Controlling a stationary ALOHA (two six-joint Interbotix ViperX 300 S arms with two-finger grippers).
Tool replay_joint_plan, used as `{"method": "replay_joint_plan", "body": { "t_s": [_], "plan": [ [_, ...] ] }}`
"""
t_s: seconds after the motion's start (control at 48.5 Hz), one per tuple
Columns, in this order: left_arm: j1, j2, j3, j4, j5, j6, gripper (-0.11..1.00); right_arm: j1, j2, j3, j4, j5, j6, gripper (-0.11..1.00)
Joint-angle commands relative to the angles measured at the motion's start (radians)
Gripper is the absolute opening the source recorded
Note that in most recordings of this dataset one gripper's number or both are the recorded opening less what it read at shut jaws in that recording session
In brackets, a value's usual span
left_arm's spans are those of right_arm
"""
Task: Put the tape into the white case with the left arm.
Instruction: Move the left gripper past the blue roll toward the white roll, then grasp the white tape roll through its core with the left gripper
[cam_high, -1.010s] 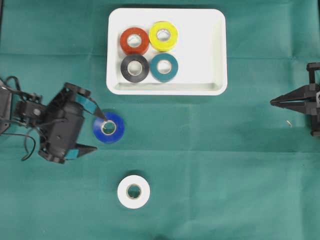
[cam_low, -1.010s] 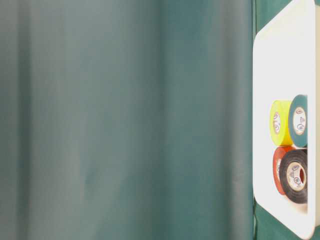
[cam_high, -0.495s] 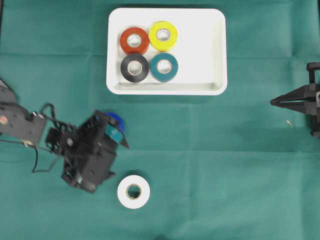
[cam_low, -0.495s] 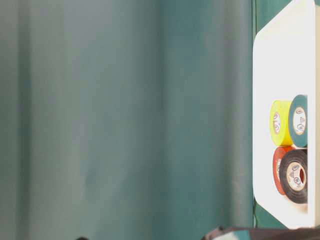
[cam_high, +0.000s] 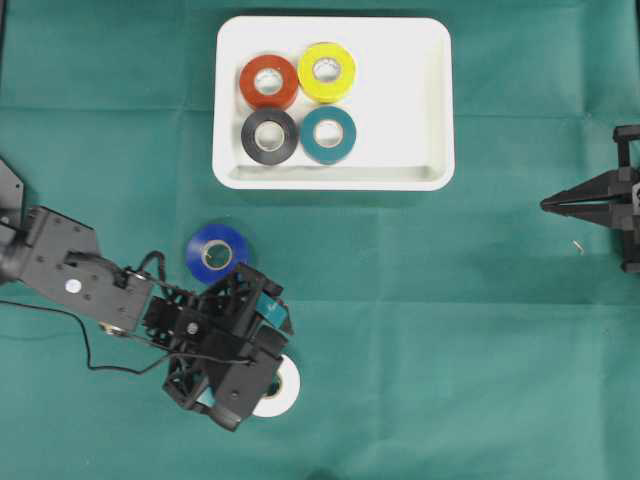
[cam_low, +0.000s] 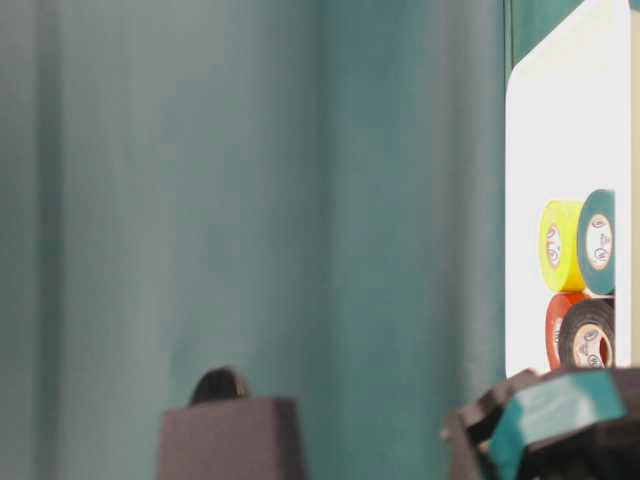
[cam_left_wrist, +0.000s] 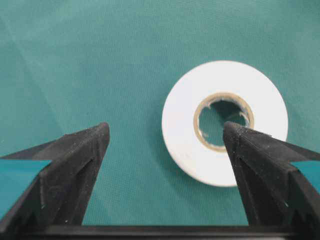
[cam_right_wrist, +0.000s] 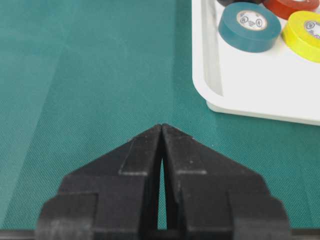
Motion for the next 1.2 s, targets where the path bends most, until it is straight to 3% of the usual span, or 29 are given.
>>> {"method": "replay_joint_plan", "body": {
  "t_s": [0.0,0.289,0.618,0.722,0.907,1.175],
  "plan": [
    [-0.003,0.014,-0.040,-0.002,-0.005,0.002,0.97,-0.002,0.008,-0.011,0.000,-0.011,0.003,-0.09],
    [0.002,0.107,-0.098,0.002,0.008,0.006,0.96,-0.002,0.008,-0.011,0.000,-0.011,0.003,-0.09],
    [0.028,0.130,-0.100,0.003,0.037,0.011,0.94,-0.002,0.008,-0.011,0.000,-0.009,0.002,-0.09],
    [0.028,0.124,-0.100,0.003,0.044,0.012,0.80,-0.002,0.008,-0.011,0.000,-0.011,0.003,-0.09],
    [0.028,0.112,-0.101,0.003,0.057,0.012,0.28,-0.002,0.008,-0.011,0.000,-0.011,0.002,-0.09],
    [0.028,0.101,-0.104,0.003,0.081,0.009,0.27,0.000,0.008,-0.011,0.000,-0.011,0.003,-0.09]
  ]
}}
